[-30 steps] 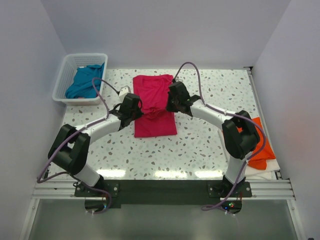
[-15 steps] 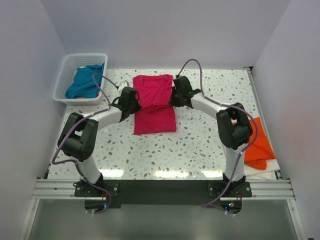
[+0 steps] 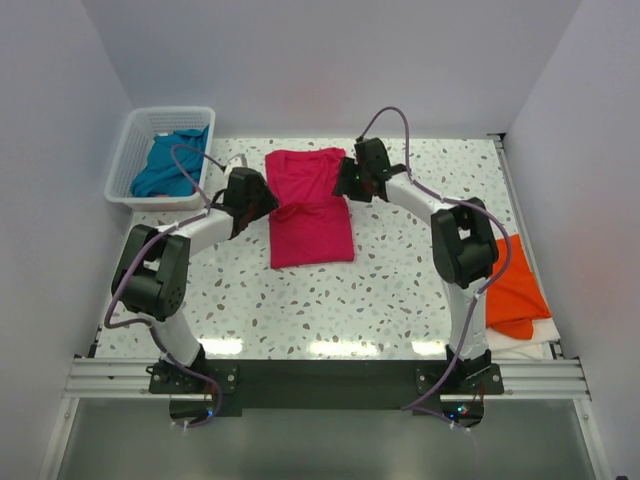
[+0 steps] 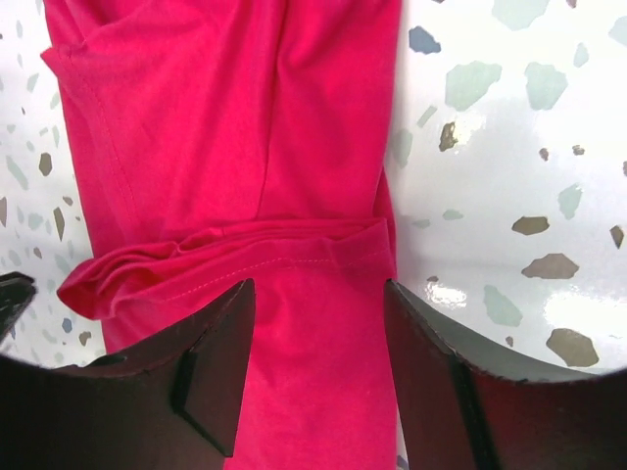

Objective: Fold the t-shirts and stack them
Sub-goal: Fold the tshirt

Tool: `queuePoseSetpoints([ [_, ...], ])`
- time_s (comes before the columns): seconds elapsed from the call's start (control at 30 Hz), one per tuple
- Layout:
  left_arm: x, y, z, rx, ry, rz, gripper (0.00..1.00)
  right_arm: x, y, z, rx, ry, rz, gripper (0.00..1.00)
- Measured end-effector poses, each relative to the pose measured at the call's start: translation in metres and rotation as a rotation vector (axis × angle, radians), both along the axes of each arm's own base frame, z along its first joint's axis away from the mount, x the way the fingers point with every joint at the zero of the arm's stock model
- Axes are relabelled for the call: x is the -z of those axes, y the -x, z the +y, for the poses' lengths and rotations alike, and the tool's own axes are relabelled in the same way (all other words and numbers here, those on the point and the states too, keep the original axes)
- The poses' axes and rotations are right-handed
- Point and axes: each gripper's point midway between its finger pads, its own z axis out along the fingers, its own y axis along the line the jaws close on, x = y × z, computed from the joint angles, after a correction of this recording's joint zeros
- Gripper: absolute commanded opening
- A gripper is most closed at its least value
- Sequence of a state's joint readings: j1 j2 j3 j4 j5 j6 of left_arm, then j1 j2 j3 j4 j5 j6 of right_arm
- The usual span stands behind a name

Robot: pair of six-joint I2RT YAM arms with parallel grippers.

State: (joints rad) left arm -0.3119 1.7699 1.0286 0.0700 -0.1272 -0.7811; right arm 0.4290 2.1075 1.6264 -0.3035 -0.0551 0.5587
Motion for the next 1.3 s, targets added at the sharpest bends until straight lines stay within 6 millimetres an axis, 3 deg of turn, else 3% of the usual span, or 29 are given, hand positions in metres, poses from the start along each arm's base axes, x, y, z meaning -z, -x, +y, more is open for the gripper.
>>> queuePoseSetpoints([
  [0.17,-0.027,0.002,0.001,0.010,0.025,-0.059,0.35,0.002,0.003,-0.006,-0.003,0.012,0.004,0.54],
  [0.27,-0.037,0.013,-0.006,0.031,0.036,-0.085,0.19,0.005,0.019,-0.010,-0.009,0.019,0.018,0.42],
  [0.37,-0.035,0.025,-0.025,0.079,0.035,-0.082,0.07,0.007,0.037,-0.010,-0.022,0.023,0.034,0.31],
  [0.47,-0.028,0.035,-0.048,0.132,0.034,-0.065,0.02,0.012,0.047,-0.002,-0.045,0.019,0.041,0.23],
  [0.63,0.003,0.046,-0.071,0.187,0.013,0.004,0.02,0.012,0.052,0.011,-0.076,0.012,0.041,0.19],
  [0.73,0.019,0.037,-0.074,0.184,-0.004,0.039,0.03,0.011,0.042,0.017,-0.078,0.009,0.035,0.18],
  [0.87,0.020,0.016,-0.077,0.177,-0.009,0.035,0.04,0.013,0.022,0.024,-0.076,0.006,0.021,0.18],
  [1.1,0.016,-0.028,-0.053,0.108,-0.010,0.008,0.06,0.024,0.000,0.026,-0.068,0.013,0.025,0.18],
  [1.3,0.033,-0.046,-0.030,0.072,-0.030,0.040,0.07,0.040,-0.009,0.014,-0.043,0.027,0.059,0.18],
])
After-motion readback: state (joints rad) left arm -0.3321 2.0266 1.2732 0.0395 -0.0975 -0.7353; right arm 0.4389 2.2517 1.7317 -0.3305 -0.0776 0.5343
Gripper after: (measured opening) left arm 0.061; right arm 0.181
